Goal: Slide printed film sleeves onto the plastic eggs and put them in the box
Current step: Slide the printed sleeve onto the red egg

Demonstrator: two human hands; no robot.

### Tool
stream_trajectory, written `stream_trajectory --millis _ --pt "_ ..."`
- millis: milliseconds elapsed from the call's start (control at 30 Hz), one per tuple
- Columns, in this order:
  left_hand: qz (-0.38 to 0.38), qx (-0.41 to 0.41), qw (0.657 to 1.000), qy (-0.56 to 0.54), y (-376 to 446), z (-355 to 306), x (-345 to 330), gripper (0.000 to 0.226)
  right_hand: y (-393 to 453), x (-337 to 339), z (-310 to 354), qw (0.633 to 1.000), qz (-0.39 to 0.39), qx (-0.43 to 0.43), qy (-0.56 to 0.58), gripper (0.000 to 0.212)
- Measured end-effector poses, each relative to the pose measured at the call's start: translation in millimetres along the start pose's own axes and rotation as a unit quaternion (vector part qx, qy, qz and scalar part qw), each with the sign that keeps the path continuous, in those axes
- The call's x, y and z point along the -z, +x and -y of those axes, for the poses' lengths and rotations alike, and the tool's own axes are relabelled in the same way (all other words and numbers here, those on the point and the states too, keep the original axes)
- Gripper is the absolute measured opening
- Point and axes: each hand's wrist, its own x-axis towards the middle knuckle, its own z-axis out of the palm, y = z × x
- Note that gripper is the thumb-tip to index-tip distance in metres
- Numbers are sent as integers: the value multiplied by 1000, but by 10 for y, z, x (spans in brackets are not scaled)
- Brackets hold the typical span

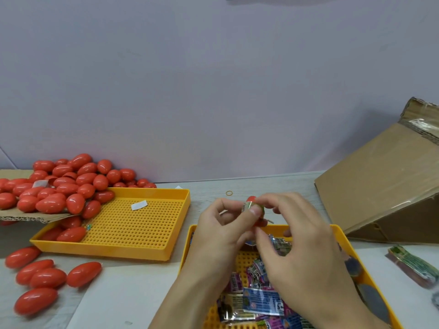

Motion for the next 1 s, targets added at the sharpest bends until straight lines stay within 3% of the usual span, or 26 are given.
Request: stream_trajectory --millis 133,300,400,467,533,733,867,1000 --pt "-10 -28 995 100 -13 44 -4 46 -13 -47 -13 1000 0 -13 -14 41" --pt "11 -2 1000 -4 -9 -6 -28 12 -1 -37 -17 995 -60 -68 51 32" --pt "17 1 1000 -5 -6 -9 -12 26 -11 -35 28 991 -35 -91 91 34" --pt "28 12 999 -18 -10 -15 -10 23 -17 -21 55 990 -26 -100 100 38" --pt "33 16 999 5 -15 -15 2 13 -24 -16 71 992 -6 -98 75 37" --pt "29 -13 991 133 -32 -9 -9 17 -73 -27 98 994 7 -87 -71 32" --pt "1 2 986 169 -4 -7 -19 19 -73 -30 121 976 -17 -216 14 33" --pt "-48 30 987 152 27 -19 -18 29 101 186 47 899 -62 -378 211 18"
